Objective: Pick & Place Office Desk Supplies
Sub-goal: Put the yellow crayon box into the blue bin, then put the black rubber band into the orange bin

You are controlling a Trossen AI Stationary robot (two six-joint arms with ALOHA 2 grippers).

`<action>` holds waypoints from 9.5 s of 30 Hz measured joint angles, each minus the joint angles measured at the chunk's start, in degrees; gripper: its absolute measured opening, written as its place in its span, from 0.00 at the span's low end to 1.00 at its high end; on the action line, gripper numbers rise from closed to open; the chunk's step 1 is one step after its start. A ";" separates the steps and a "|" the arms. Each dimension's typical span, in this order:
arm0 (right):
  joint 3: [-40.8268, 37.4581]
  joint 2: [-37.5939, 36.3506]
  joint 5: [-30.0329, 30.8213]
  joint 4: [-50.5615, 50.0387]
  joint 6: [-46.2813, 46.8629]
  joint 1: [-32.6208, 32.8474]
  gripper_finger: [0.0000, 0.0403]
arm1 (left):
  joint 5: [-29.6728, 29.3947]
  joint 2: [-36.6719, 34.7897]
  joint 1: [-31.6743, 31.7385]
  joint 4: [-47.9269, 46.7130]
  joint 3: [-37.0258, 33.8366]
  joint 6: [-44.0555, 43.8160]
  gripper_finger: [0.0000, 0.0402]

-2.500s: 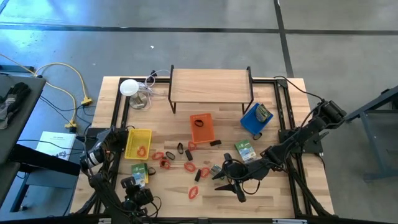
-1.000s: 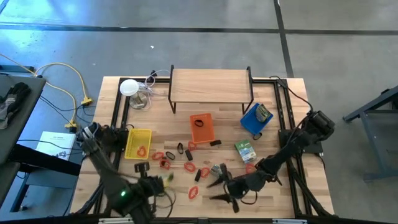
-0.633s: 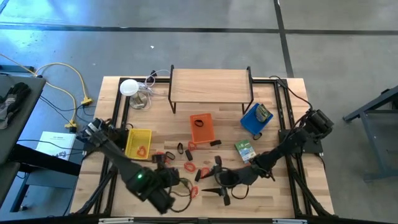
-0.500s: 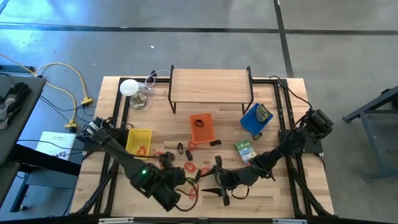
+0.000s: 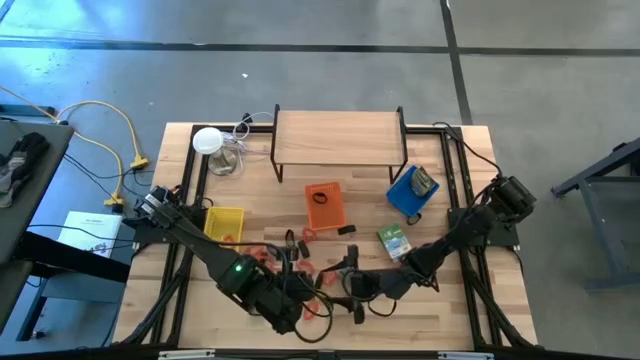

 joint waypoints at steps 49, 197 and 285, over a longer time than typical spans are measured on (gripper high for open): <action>3.74 1.69 -6.66 -8.61 -0.53 -2.65 0.22 | 0.02 0.00 1.00 2.93 -0.02 1.88 0.00; -21.99 -34.05 38.69 -73.70 45.62 -5.05 0.47 | 37.33 0.07 24.38 23.15 -12.24 33.77 0.46; -14.21 -31.51 5.76 -66.02 51.09 -11.16 0.01 | 36.41 -5.42 20.71 -9.72 -12.20 29.12 0.46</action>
